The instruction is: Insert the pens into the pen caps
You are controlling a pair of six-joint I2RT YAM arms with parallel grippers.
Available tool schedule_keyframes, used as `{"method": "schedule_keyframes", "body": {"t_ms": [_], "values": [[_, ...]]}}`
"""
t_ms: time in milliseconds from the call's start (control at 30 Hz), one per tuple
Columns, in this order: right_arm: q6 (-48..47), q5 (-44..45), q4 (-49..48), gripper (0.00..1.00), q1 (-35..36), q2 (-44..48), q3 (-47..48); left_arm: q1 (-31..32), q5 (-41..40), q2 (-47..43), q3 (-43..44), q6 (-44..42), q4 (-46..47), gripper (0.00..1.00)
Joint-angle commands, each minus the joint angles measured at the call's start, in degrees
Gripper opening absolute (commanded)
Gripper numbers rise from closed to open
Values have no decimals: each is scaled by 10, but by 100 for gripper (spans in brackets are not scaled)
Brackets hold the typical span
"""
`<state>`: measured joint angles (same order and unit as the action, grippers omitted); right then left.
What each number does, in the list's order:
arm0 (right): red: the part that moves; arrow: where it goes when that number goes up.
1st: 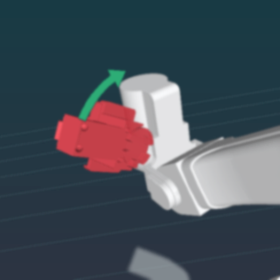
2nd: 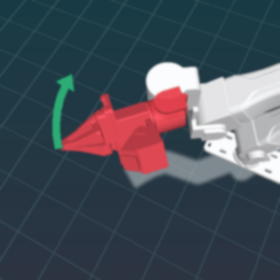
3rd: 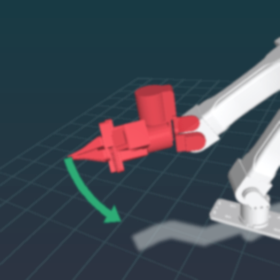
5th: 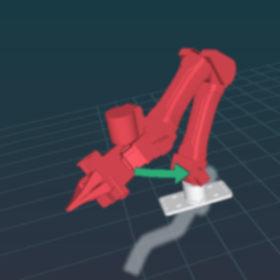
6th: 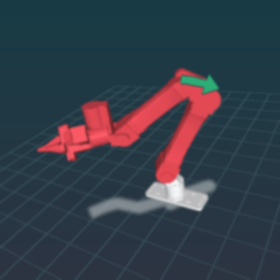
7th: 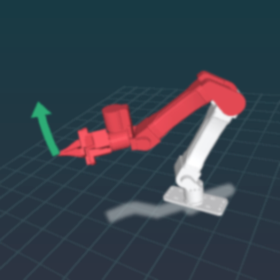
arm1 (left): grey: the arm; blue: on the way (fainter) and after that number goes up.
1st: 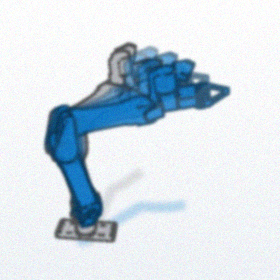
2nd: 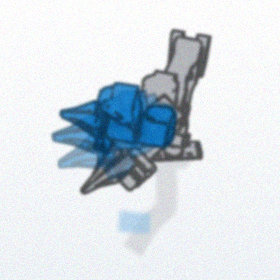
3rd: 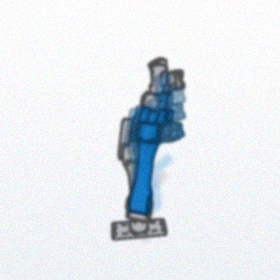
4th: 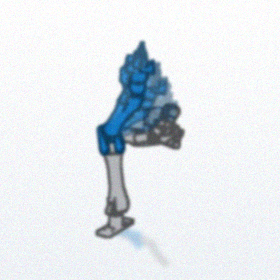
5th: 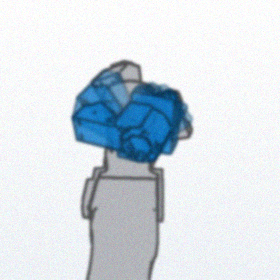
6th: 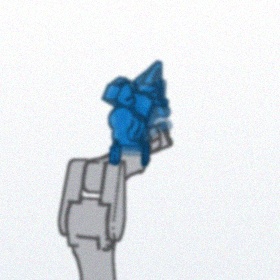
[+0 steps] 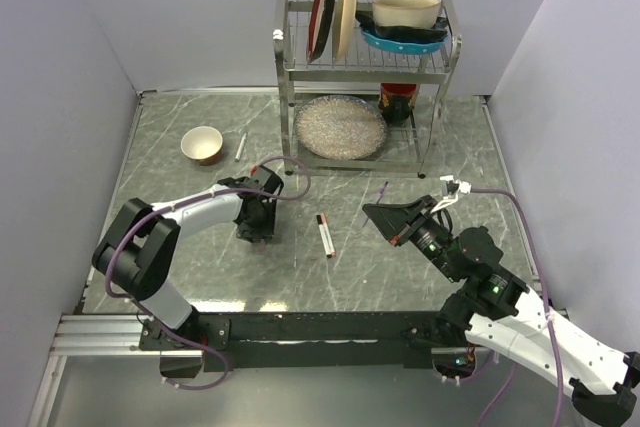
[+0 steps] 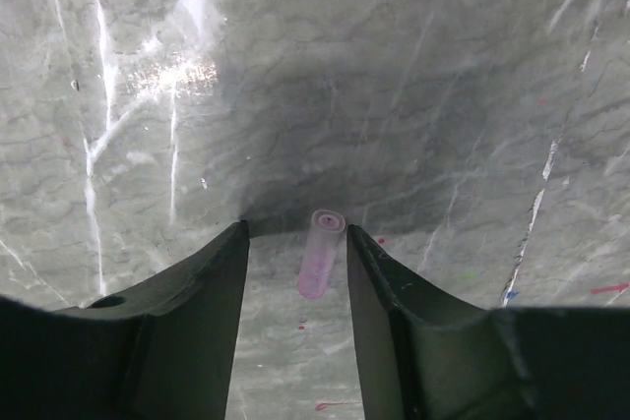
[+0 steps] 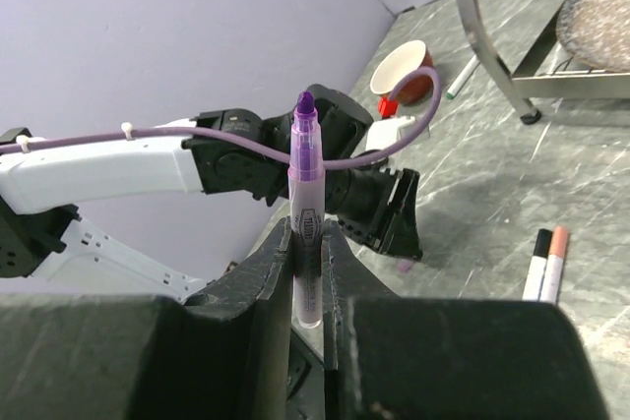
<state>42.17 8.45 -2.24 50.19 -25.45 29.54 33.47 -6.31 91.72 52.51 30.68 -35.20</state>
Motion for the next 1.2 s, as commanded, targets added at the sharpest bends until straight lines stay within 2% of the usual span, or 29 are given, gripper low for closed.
{"method": "schedule_keyframes", "body": {"t_ms": [0,233,333,367,433,467,633,700,933,1067,1167], "values": [[-14,17,4,0,-4,9,-3,9,14,10,15,5,15,47],[-4,11,0,0,-5,12,-12,16,9,27,15,11,6,35],[-3,10,2,0,-4,12,-13,19,17,23,7,13,13,24],[-2,6,2,0,-4,10,-13,20,19,21,4,15,15,16],[0,-1,0,0,-4,8,-14,20,26,18,0,17,25,9],[2,-13,-1,0,-5,4,-18,20,29,12,-3,18,27,1],[1,-69,-22,0,-4,-17,-35,20,58,-41,-19,30,72,1],[-2,-106,-36,0,-4,-29,-50,21,95,-81,-35,40,96,1],[-1,-219,-139,0,3,-85,-97,20,240,-242,-122,116,299,1],[-6,-235,-185,0,34,-135,-106,20,270,-353,-182,204,456,1],[-17,-229,-209,0,82,-193,-85,20,278,-399,-208,245,518,1]]}}
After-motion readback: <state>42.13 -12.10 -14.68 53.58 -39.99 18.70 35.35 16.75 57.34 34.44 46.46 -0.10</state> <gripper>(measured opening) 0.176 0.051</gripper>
